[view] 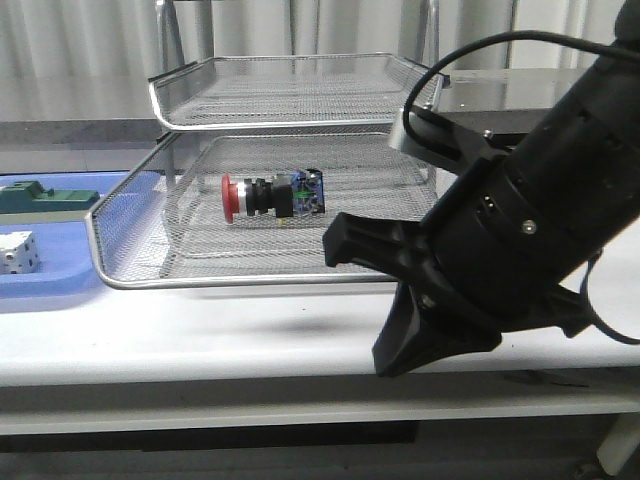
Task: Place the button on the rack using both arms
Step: 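Push the middle wire tray back into the rack with the right gripper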
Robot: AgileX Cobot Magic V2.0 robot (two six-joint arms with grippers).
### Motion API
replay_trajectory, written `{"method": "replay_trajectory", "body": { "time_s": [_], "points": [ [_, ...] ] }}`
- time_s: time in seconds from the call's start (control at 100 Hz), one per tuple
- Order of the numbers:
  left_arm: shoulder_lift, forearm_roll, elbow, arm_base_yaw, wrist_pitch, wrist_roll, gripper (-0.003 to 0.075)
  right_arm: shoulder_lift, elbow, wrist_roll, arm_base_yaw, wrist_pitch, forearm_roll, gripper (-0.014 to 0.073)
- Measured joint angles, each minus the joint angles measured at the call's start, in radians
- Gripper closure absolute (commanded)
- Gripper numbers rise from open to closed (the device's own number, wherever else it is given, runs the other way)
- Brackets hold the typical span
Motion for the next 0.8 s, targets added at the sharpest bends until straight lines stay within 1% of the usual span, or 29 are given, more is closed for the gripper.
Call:
{"method": "replay_trajectory", "body": {
  "time_s": [0.21,0.59,0.8],
  "points": [
    [0.000,0.000,0.000,0.000,0.000,0.000,0.0741,0.059,-0.097,-0.009,0.000,-0.020,0.005,0.0662],
    [0.000,0.000,0.000,0.000,0.000,0.000,0.0741,0.215,-0.314,-0.096,-0.002,-0.045,0.007,0.0662],
    [0.000,0.000,0.000,0.000,0.000,0.000,0.0741,0.281,-0.431,-0.101,-0.057,-0.038,0.006,0.0662]
  ]
}}
